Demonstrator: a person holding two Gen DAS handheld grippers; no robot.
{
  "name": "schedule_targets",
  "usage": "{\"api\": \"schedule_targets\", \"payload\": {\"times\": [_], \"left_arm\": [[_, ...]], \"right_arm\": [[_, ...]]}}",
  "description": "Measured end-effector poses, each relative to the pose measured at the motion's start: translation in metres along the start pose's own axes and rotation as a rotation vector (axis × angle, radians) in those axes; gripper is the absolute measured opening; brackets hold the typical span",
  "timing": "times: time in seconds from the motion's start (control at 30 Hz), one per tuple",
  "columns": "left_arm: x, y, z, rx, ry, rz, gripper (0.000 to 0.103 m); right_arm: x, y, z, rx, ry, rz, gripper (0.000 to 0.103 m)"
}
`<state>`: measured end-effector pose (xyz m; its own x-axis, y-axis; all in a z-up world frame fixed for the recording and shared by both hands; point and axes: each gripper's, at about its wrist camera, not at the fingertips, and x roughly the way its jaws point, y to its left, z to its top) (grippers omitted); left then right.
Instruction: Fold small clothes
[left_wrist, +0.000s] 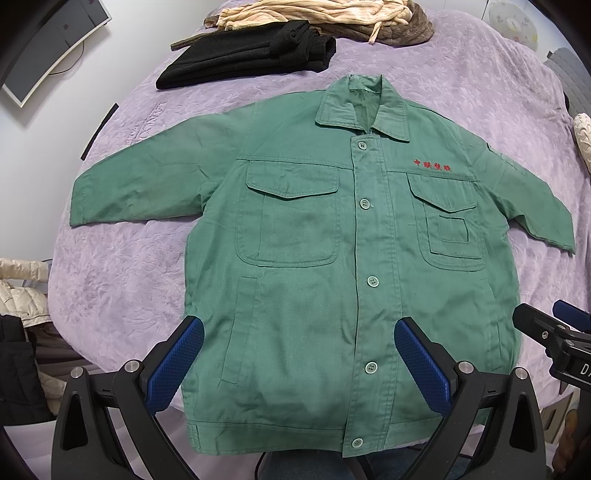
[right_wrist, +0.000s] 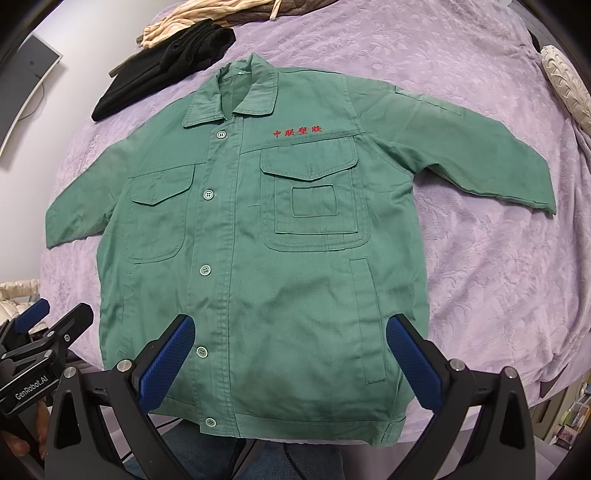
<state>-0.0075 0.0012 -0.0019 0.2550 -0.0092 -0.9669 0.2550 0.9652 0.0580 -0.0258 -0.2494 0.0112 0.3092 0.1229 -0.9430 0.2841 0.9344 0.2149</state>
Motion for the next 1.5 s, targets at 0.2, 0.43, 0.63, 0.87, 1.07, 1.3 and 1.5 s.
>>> {"api": "schedule_targets", "payload": {"times": [0.2, 0.43, 0.63, 0.87, 1.07, 1.3, 1.5], "left_arm": [[0.0, 0.0, 0.0, 0.001, 0.0, 0.001, 0.103], [-0.001, -0.001, 0.001, 0.001, 0.001, 0.003, 0.103], [-0.001, 0.0, 0.001, 0.003, -0.001, 0.005, 0.103], [-0.002, 0.001, 0.001, 0.013, -0.001, 0.015, 0.103], [-0.006, -0.005, 0.001, 0.022, -0.006, 0.032, 0.103], [-0.005, -0.001, 0.004, -0.015, -0.006, 0.011, 0.103], [0.007, 0.021, 0.02, -0.078, -0.017, -0.065, 0.103]], "right_arm": [[0.0, 0.0, 0.0, 0.0, 0.0, 0.001, 0.103], [0.0, -0.001, 0.001, -0.001, 0.002, 0.002, 0.103], [0.002, 0.001, -0.001, -0.002, 0.003, 0.005, 0.103], [0.003, 0.006, -0.004, 0.003, 0.002, 0.017, 0.103], [0.001, -0.002, 0.001, 0.018, 0.0, 0.042, 0.103], [0.004, -0.005, 0.007, 0.033, 0.009, 0.079, 0.103], [0.008, -0.001, 0.015, 0.053, -0.012, 0.157, 0.103]]}}
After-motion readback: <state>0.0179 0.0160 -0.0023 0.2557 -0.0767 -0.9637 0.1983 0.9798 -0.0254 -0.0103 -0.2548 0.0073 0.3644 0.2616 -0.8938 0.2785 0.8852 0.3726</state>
